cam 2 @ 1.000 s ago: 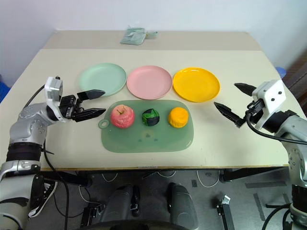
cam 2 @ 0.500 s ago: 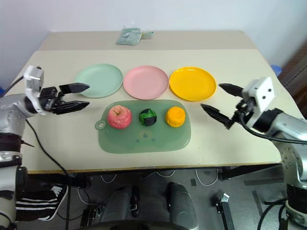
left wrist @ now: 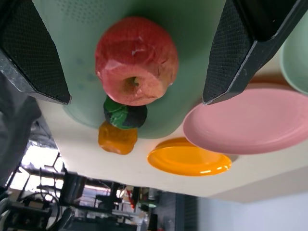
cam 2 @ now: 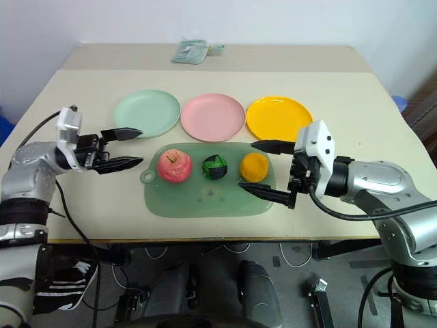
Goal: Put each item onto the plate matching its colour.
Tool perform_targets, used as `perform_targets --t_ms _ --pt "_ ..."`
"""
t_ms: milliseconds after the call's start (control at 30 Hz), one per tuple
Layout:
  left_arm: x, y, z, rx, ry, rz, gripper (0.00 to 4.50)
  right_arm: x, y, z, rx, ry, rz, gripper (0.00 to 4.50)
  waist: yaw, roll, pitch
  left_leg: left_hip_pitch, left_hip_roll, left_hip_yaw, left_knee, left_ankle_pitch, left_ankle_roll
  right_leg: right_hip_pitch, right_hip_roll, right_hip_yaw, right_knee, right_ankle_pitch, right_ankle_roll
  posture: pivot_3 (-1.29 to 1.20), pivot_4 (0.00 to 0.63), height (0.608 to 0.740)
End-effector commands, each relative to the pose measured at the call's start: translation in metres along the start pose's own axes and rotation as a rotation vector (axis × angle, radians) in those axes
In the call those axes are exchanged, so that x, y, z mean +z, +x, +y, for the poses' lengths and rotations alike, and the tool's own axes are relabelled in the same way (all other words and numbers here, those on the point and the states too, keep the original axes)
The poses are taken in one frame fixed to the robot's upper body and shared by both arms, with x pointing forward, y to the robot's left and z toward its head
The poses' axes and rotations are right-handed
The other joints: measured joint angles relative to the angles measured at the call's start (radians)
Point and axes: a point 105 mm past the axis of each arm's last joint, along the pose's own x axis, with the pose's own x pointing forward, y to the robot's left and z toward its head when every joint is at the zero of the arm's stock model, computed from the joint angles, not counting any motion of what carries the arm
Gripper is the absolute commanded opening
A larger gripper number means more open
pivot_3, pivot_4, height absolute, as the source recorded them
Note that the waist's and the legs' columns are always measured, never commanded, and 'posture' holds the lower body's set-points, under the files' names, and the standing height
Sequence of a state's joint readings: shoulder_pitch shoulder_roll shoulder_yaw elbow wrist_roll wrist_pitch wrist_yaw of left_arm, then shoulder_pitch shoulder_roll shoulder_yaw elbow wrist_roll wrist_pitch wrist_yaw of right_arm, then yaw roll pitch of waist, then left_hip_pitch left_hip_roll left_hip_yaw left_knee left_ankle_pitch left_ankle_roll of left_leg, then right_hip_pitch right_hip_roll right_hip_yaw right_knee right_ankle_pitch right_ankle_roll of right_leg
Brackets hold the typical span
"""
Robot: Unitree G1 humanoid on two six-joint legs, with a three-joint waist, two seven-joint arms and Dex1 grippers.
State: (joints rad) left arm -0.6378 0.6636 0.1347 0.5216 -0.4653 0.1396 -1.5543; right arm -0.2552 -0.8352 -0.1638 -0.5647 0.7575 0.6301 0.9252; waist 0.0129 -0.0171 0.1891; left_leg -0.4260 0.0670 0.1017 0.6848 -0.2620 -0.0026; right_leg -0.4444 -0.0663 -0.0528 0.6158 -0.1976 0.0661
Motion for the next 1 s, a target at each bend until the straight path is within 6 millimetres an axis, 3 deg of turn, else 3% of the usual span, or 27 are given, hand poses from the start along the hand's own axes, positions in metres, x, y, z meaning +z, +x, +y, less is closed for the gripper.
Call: perform_targets --t_ms 33,133,333,667,900,1000 --pt "0.003 0.009 0.002 -0.014 0.058 0.012 4.46 0.009 0.001 0.001 -0.009 -0.06 -0.021 4.5 0.0 0.0 0.0 0.0 0.0 0.0 0.0 0.0 0.0 0.0 0.0 0.0 0.0 0.0 0.0 0.0 0.15 0.74" --pt "-0.011 0.021 -0.001 -0.031 0.131 0.067 4.46 0.008 -0.001 -0.002 -0.039 -0.059 -0.026 4.5 0.001 0.0 0.0 0.0 0.0 0.0 0.0 0.0 0.0 0.0 0.0 0.0 0.0 0.0 0.0 0.0 0.15 0.74" --pt "-0.015 0.036 -0.006 -0.061 0.137 0.022 4.46 0.001 -0.003 -0.001 -0.068 -0.046 -0.028 4.5 0.0 0.0 0.0 0.0 0.0 0.0 0.0 0.0 0.0 0.0 0.0 0.0 0.0 0.0 0.0 0.0 0.15 0.74" --pt "-0.019 0.043 -0.009 -0.076 0.147 0.039 4.46 0.001 -0.004 -0.003 -0.082 -0.047 -0.037 4.5 0.001 0.0 0.0 0.0 0.0 0.0 0.0 0.0 0.0 0.0 0.0 0.0 0.0 0.0 0.0 0.0 0.15 0.74" --pt "-0.036 0.053 -0.008 -0.059 0.168 0.131 4.46 -0.005 -0.005 0.008 -0.031 -0.019 -0.006 4.5 0.0 0.0 0.0 0.0 0.0 0.0 0.0 0.0 0.0 0.0 0.0 0.0 0.0 0.0 0.0 0.0 0.15 0.74" --pt "-0.036 0.055 -0.006 -0.051 0.178 0.122 3.64 -0.002 -0.003 0.005 -0.048 -0.027 -0.018 4.5 0.0 0.0 0.0 0.0 0.0 0.0 0.0 0.0 0.0 0.0 0.0 0.0 0.0 0.0 0.0 0.0 0.15 0.74"
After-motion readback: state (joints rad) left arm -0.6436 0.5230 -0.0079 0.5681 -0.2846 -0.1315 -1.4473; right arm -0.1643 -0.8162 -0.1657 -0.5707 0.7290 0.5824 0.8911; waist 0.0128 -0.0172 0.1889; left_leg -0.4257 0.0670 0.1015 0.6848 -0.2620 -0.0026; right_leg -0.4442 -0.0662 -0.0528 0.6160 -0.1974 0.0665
